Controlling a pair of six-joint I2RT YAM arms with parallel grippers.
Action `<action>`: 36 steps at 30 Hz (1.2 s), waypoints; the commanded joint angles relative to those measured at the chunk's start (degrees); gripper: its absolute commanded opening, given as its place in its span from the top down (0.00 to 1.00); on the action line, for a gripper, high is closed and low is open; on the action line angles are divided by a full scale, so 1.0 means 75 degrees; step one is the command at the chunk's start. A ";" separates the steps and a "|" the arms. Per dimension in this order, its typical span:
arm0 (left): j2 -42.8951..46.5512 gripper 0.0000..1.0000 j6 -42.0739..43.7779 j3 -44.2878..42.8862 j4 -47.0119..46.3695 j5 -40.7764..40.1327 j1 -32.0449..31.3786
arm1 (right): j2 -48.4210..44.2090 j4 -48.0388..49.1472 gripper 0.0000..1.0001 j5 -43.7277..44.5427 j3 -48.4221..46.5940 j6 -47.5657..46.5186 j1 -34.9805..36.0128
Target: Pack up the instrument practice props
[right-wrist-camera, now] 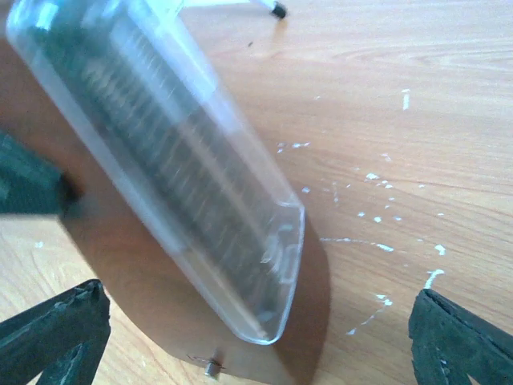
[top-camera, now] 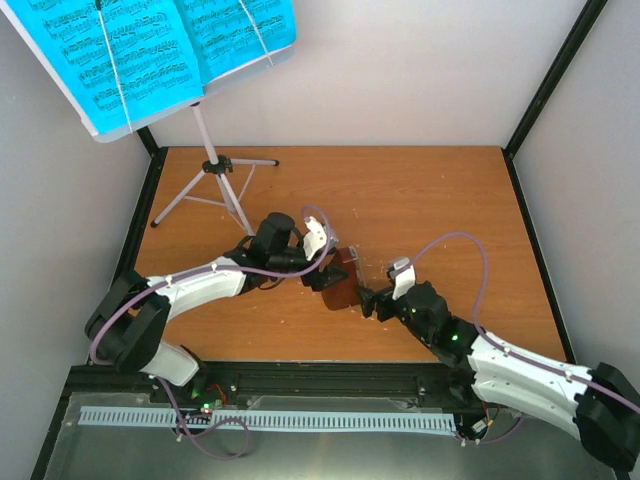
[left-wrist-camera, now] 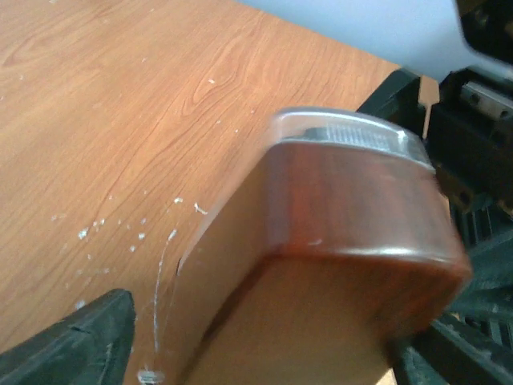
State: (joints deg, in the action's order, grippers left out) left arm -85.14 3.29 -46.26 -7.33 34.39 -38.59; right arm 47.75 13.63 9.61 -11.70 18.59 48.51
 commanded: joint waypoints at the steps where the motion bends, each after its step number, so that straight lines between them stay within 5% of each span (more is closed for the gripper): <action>1: 0.0495 0.11 0.0030 0.0336 -0.0314 -0.0682 -0.0030 | -0.0806 -0.1188 0.00 0.0954 -0.0098 0.1139 -0.0178; 9: 0.1715 0.03 -0.1683 0.1047 -0.0975 -0.0256 -0.0025 | -0.0481 -0.1470 0.04 -0.0660 -0.0056 0.2075 -0.2250; 16: 0.2215 0.01 -0.5834 0.1903 -0.2146 0.0076 0.0094 | 0.1516 -0.0596 0.09 -0.1253 -0.0511 0.1512 -0.2453; 21: 0.1932 0.00 -0.7647 0.2432 -0.3049 0.0412 0.0639 | 0.2707 0.0379 0.18 -0.2085 -0.0699 0.0911 -0.2438; 28: 0.1403 0.03 -0.7776 0.2356 -0.3055 0.0807 0.1056 | 0.3307 0.1439 0.25 -0.3448 -0.0416 0.0317 -0.2050; 36: 0.0915 0.28 -0.6721 0.1791 -0.1918 0.0121 0.1441 | 0.2515 0.1500 0.23 -0.3347 -0.0075 0.0401 -0.1546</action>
State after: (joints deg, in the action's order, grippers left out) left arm -76.93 -50.33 -29.12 -24.80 36.58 -28.77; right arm 71.33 22.63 -15.44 -14.20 22.00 36.03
